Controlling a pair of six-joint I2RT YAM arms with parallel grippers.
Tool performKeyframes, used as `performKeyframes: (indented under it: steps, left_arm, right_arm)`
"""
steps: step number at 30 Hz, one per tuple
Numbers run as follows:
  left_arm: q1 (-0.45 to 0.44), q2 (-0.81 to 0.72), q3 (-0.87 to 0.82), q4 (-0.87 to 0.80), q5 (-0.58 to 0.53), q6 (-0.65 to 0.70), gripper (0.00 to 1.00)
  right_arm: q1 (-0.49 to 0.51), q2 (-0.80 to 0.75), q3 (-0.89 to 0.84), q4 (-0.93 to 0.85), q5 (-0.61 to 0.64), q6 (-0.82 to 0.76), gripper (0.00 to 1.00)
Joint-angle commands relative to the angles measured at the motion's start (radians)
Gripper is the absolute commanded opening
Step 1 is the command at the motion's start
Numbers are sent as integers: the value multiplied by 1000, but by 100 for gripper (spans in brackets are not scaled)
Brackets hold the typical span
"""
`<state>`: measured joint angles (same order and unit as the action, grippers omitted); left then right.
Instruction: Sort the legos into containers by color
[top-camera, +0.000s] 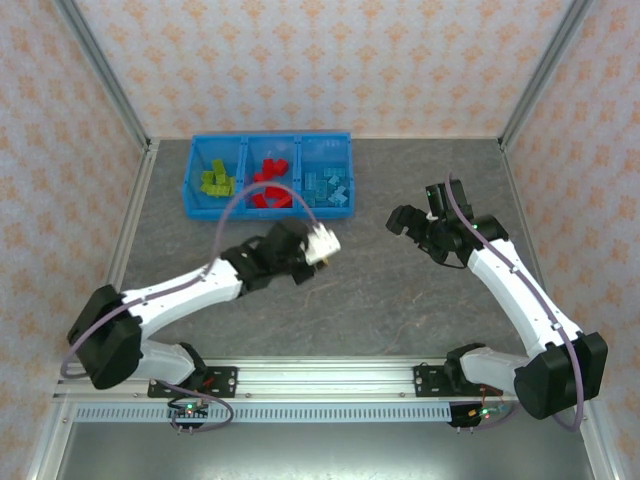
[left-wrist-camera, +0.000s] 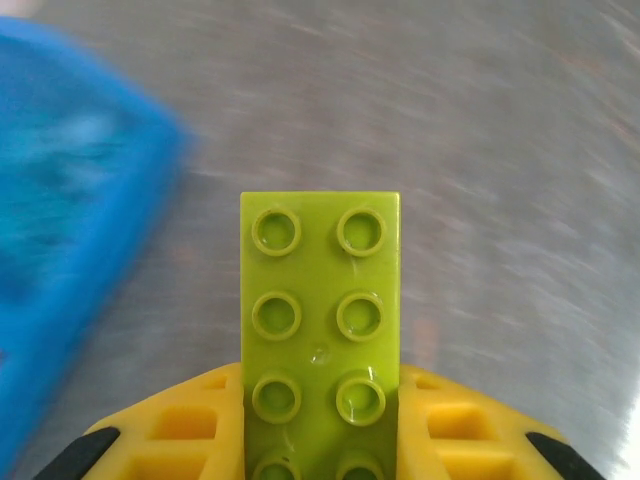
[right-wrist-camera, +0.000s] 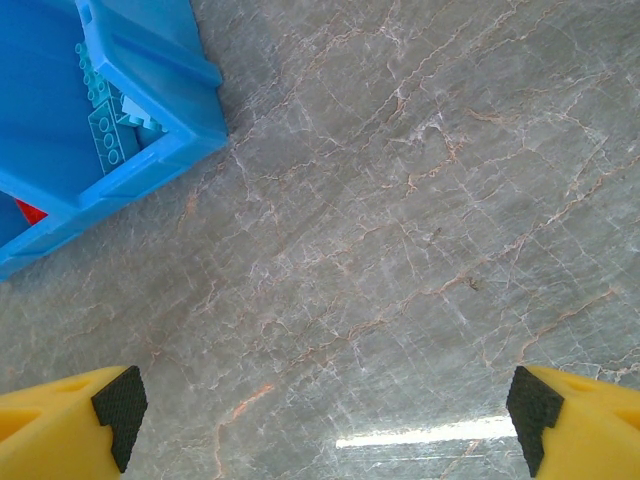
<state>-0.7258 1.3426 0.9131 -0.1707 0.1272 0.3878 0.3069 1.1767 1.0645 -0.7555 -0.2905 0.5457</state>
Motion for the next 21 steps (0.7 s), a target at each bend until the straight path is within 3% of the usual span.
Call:
performKeyframes:
  steps: [1,7,13,21]
  left_arm:
    - [142,-9,105,9,-204,-153,25]
    - [430,142,310,-84,-251,-281,25]
    - [641,363,504,-130,-151,-461,25]
    - [706,703,865,-291,-100,-479,25]
  right_arm:
    - [-5,-5,29,3,19,9,95]
    - [-5,2,50,-2,6,7,95]
    - [-5,-33,30,-14,33,17,95]
    - [-6,-43,34,-26,31,30,95]
